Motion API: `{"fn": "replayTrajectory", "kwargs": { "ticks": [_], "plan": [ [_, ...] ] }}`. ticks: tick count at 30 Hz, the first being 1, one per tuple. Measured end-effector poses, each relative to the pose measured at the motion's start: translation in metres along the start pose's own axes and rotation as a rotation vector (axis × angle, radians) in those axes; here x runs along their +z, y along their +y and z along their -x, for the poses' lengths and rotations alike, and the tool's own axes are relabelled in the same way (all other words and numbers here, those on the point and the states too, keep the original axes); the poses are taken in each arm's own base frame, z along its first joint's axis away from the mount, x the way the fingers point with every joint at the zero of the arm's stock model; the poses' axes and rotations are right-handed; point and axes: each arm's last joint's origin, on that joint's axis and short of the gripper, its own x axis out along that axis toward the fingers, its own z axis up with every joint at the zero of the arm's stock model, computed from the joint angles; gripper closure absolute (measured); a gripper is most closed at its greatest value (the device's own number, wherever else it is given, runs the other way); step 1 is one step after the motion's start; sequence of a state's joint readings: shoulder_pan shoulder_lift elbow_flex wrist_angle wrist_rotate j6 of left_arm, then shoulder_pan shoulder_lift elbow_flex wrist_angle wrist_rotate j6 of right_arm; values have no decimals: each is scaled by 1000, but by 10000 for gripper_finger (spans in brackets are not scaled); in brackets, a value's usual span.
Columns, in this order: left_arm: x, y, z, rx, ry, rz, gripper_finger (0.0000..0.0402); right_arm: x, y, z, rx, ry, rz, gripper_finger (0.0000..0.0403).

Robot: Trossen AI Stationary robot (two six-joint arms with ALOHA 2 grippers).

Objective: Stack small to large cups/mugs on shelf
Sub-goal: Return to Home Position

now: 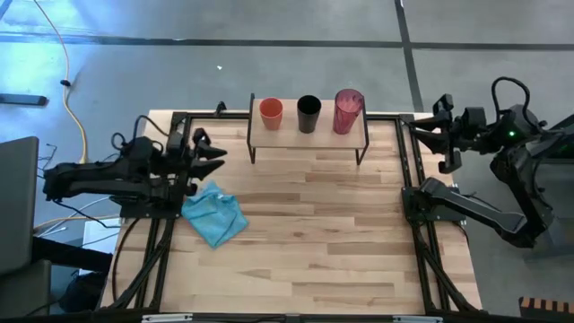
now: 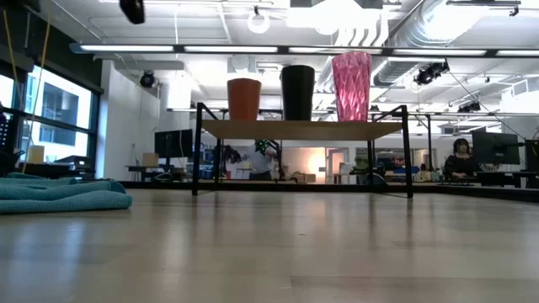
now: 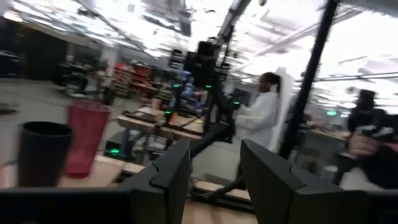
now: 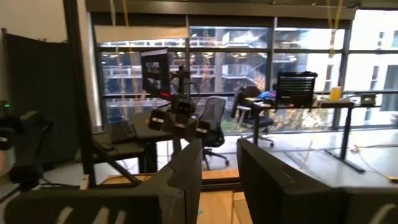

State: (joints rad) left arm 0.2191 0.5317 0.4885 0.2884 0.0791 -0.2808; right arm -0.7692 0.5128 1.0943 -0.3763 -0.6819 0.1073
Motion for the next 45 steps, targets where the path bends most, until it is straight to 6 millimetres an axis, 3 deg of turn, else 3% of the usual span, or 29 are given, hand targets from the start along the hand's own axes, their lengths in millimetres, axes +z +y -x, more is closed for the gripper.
{"fn": "replayTrajectory", "kwargs": {
  "ticks": [10, 16, 23, 30, 38, 45],
  "plan": [
    [-12, -12, 21, 138, 117, -42, 268, 0, -2, -1, -24, 1, -17, 308],
    [-5, -18, 40, 170, 70, -71, 268, 0, -2, -1, -24, 0, -48, 308],
    [8, -20, 65, 95, -44, -79, 268, 0, -1, -1, -24, 0, -52, 308],
    [-2, -17, 84, -83, -223, -62, 268, 0, -2, -1, -47, -4, -54, 308],
    [-14, -16, 82, -97, -246, -104, 268, 1, -3, -1, -85, -17, -95, 308],
    [1, -22, 88, -232, -425, -209, 268, 3, -4, -1, -119, -46, -102, 308]
  ]
}}
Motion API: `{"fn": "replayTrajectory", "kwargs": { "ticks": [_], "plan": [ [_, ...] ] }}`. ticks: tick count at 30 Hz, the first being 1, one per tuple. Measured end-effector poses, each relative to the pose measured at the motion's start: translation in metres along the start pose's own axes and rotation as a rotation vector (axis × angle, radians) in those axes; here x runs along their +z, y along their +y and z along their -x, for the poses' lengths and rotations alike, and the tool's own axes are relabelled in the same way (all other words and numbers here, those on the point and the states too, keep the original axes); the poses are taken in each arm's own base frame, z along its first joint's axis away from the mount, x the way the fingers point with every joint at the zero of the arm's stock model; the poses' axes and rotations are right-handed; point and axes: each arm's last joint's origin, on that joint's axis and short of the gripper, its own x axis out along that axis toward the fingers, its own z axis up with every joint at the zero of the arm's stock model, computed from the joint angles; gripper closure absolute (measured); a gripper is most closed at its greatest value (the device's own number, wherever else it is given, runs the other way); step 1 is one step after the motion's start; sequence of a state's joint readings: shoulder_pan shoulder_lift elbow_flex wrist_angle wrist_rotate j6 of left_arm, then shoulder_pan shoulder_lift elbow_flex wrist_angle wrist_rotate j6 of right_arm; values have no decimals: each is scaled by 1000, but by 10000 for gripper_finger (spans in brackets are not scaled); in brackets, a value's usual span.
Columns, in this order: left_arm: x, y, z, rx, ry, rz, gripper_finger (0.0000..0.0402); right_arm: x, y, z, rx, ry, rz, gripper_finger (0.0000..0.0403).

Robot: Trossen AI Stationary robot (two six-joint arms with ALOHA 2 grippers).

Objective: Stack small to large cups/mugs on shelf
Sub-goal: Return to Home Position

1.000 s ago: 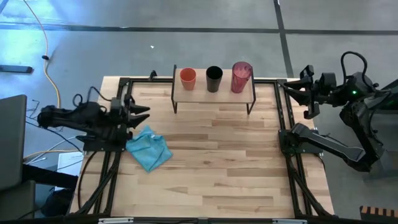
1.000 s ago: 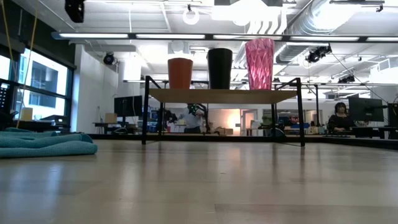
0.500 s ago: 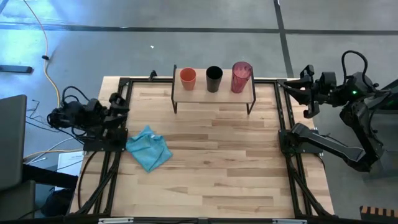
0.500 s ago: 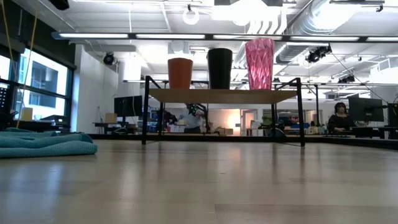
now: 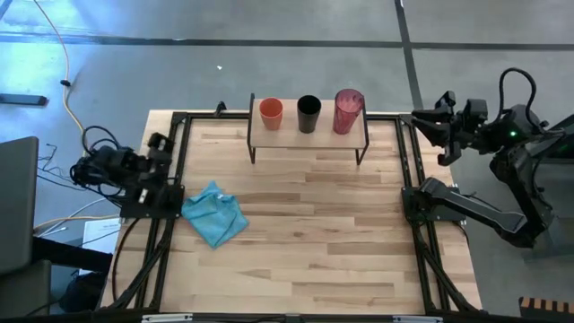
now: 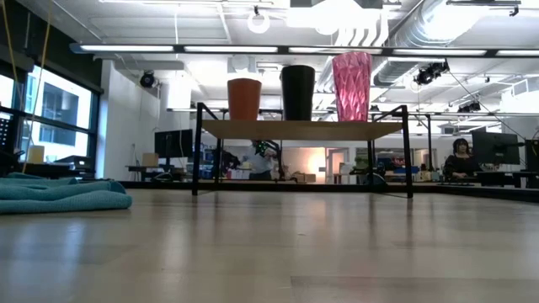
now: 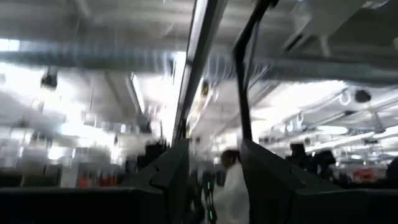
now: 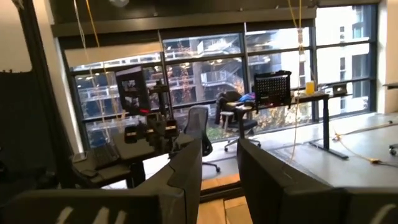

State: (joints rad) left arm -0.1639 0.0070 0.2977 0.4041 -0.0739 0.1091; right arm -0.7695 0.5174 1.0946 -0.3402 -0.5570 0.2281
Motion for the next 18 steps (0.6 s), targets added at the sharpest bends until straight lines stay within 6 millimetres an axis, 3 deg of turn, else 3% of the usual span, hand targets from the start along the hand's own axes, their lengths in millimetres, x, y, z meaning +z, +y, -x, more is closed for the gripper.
{"fn": "replayTrajectory", "kwargs": {
  "ticks": [7, 14, 18],
  "plan": [
    [4, 0, 1, -3, -86, -34, 268, 2, 0, 0, -25, -27, 13, 308],
    [-42, -1, 26, 72, -287, 25, 268, -6, -5, -4, -29, -15, 5, 308],
    [-40, -1, 20, 71, -227, 54, 268, -14, -9, -7, -31, 5, -7, 308]
  ]
}}
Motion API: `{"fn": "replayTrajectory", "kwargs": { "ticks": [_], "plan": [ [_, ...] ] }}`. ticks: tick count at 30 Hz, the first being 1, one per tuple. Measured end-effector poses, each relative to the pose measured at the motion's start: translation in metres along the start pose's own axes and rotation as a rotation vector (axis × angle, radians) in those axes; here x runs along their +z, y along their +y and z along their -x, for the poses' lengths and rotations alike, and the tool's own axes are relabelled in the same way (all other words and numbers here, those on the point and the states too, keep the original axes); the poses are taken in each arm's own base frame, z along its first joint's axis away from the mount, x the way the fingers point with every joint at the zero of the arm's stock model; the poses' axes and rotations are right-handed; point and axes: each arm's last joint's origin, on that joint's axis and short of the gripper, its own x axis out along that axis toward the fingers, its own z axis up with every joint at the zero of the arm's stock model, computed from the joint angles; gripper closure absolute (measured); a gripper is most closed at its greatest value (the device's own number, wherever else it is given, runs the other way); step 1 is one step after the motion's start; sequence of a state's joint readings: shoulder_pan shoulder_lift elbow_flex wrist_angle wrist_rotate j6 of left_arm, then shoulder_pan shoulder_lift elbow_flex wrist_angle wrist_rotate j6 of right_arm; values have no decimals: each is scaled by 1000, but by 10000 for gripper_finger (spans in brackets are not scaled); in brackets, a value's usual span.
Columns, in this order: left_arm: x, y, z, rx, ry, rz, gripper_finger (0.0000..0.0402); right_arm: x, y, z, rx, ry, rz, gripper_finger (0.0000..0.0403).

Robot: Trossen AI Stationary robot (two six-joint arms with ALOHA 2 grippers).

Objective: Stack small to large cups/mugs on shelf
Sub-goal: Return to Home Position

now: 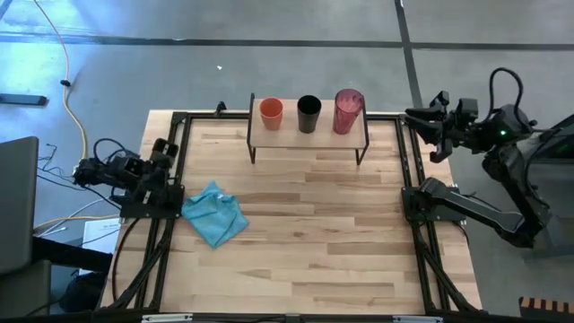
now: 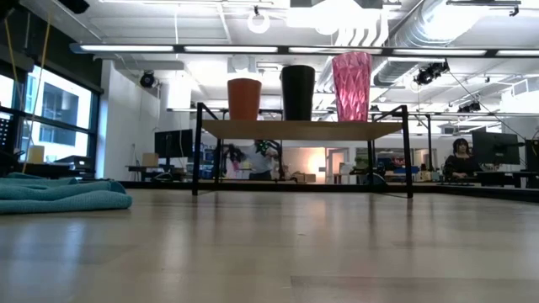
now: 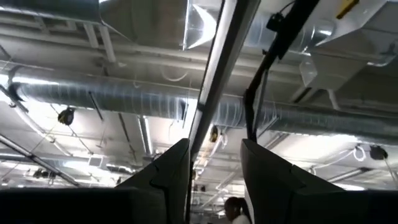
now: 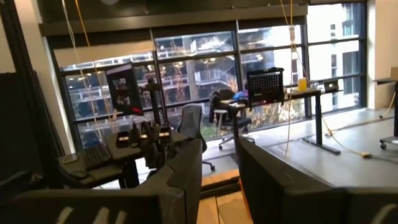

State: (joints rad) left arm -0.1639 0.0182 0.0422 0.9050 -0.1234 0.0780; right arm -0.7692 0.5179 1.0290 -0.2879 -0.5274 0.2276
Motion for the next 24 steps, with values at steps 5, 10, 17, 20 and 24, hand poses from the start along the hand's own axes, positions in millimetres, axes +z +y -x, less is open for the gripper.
{"fn": "replayTrajectory", "kwargs": {
  "ticks": [5, 10, 17, 20, 24],
  "plan": [
    [-1, -1, 0, -42, 9, 2, 268, -6, -3, -3, -1, 9, -3, 308],
    [-12, -2, 1, -43, 116, 17, 268, -7, -3, -3, 2, 10, 5, 308],
    [-10, 1, 5, 30, 35, -49, 268, -4, -3, -3, 8, -14, 0, 308],
    [-5, 1, 5, 19, -11, -75, 268, -1, -2, -3, 15, -44, 9, 308],
    [-9, 0, 5, 15, 25, -70, 268, 2, -1, -3, 24, -77, 12, 308]
  ]
}}
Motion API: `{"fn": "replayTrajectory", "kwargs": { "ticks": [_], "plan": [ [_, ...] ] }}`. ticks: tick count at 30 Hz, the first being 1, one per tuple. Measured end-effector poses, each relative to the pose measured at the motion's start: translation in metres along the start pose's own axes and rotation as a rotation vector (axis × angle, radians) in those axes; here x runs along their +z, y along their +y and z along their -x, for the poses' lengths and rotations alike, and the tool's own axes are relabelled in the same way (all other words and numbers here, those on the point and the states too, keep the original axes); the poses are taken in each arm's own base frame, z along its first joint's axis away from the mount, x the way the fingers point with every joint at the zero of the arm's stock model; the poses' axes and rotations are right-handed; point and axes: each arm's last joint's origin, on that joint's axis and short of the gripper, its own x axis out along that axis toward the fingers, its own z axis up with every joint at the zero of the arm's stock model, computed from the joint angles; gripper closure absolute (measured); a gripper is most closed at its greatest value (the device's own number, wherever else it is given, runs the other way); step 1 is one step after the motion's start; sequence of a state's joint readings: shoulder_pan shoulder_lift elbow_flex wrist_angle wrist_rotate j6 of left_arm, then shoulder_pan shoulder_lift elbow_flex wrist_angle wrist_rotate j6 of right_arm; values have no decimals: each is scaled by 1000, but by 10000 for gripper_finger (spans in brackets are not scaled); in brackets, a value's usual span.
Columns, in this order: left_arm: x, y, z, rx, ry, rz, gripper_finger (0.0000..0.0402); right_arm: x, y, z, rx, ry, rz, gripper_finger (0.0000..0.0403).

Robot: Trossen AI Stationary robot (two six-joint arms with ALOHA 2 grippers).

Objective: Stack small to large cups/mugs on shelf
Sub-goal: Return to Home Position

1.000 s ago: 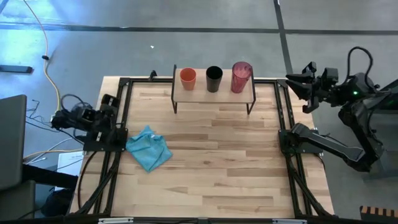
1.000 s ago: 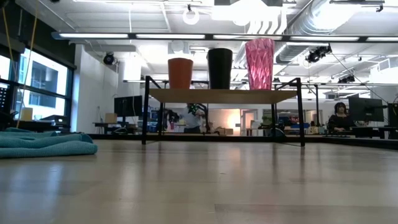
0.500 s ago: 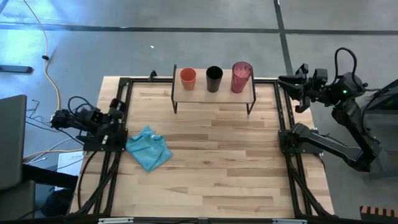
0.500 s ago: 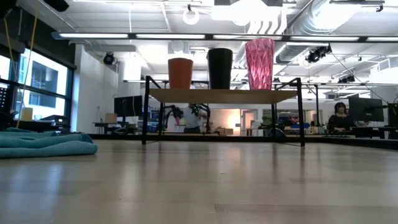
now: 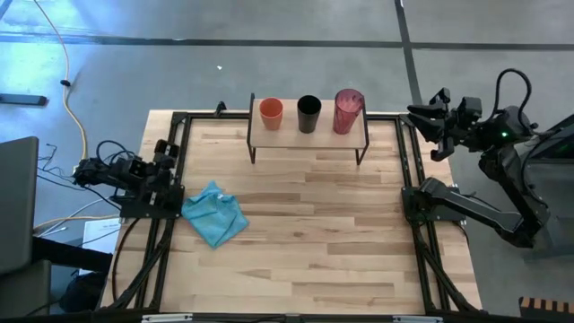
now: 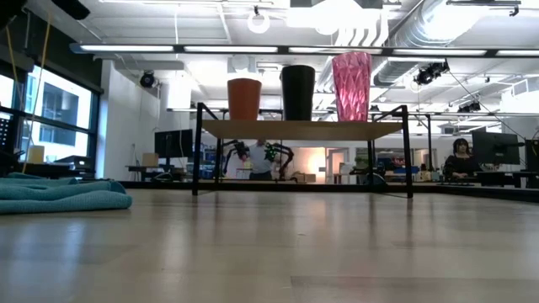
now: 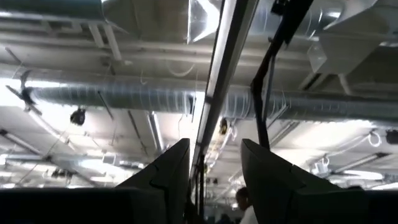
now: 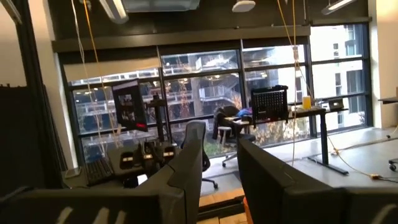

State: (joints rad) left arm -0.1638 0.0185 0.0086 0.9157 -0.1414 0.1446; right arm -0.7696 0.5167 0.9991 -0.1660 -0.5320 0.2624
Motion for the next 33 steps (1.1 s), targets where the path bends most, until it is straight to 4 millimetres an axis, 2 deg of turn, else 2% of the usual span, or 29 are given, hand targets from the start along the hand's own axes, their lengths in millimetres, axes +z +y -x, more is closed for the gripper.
{"fn": "replayTrajectory", "kwargs": {
  "ticks": [4, 8, 13, 26, 33],
  "plan": [
    [-9, 2, 1, 96, 97, -8, 268, 0, 0, 0, 0, -2, -3, 308],
    [-32, 4, 6, 232, 343, 14, 268, 0, 0, 0, 3, 2, -30, 308],
    [-49, 3, 15, 267, 522, 114, 268, 0, 1, 0, 34, 12, -56, 308],
    [-58, 2, 20, 287, 606, 228, 268, -1, 1, 0, 32, 20, -84, 308],
    [-67, 3, 28, 306, 732, 126, 268, -4, 0, 0, 26, 46, -94, 308]
  ]
}}
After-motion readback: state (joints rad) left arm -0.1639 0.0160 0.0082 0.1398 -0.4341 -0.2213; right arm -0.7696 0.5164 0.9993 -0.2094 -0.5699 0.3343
